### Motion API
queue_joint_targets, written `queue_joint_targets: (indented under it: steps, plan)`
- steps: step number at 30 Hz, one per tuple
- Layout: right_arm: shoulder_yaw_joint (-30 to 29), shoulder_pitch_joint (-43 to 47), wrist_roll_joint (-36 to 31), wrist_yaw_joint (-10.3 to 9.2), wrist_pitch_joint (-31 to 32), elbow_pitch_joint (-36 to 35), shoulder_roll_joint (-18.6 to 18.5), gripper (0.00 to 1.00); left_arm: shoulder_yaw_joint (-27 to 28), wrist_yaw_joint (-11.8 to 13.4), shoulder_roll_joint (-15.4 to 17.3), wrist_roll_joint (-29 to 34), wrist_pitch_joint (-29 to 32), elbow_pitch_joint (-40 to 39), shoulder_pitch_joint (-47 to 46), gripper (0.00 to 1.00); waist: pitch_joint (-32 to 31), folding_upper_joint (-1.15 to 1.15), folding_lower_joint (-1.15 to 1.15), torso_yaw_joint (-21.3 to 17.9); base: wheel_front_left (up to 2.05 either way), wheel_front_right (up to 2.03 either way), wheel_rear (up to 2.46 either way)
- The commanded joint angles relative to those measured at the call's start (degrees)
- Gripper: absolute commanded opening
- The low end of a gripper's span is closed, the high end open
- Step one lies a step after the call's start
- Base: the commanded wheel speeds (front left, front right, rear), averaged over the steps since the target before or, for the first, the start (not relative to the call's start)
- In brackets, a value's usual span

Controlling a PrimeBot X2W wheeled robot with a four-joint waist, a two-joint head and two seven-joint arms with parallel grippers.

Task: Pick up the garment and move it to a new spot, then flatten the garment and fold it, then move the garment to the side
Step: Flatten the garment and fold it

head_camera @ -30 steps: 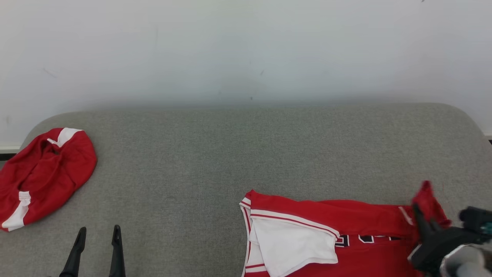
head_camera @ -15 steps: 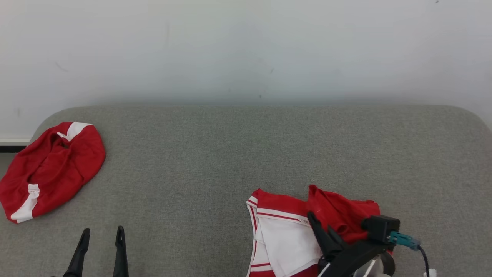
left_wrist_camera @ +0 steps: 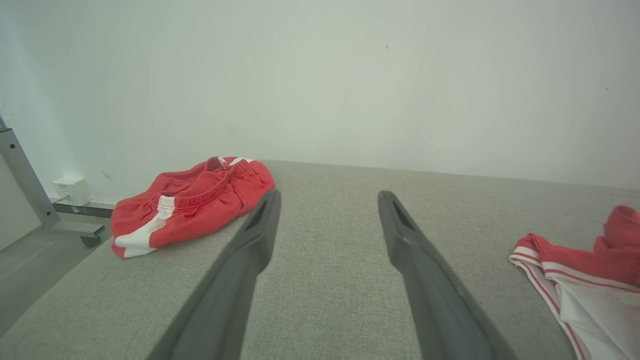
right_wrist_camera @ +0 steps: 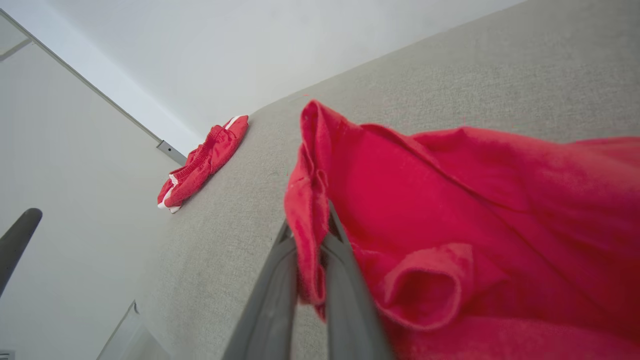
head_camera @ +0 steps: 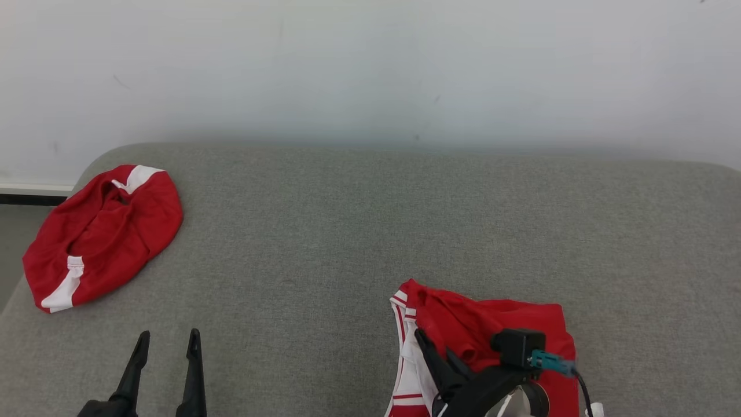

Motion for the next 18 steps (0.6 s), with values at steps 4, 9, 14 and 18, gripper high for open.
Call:
queue_joint_targets:
  steps: [4,9,14,18]
  plan:
    - [1.4,-1.2,0.0,-0.1,-2.1,1.2,0.2,1.0,0.0,-0.1,-0.1,-0.3,0.0,0.6,-1.0,1.0,0.2,0.0,0.0,0.2,0.0,0.0,0.0]
    - [2.0,-2.3,-1.4,-0.1,-5.2,-2.0,-0.3,1.0,0.5,0.0,-0.1,-0.4,0.0,0.7,-0.3,1.0,-0.3,0.0,0.0,-1.1,0.0,0.0,0.0]
    - [-2.5,-1.2,-3.9,-0.1,-6.9,-8.1,-4.2,1.0,1.0,0.1,-0.1,-0.3,0.0,0.3,0.3,1.0,-1.0,0.0,0.0,-2.7,0.0,0.0,0.0]
    - [-9.1,1.8,-7.0,-0.1,-7.2,-12.7,-6.9,1.0,1.3,0.1,-0.1,-0.3,0.0,-0.2,0.7,1.0,-1.4,0.0,0.0,-4.0,0.0,0.0,0.0]
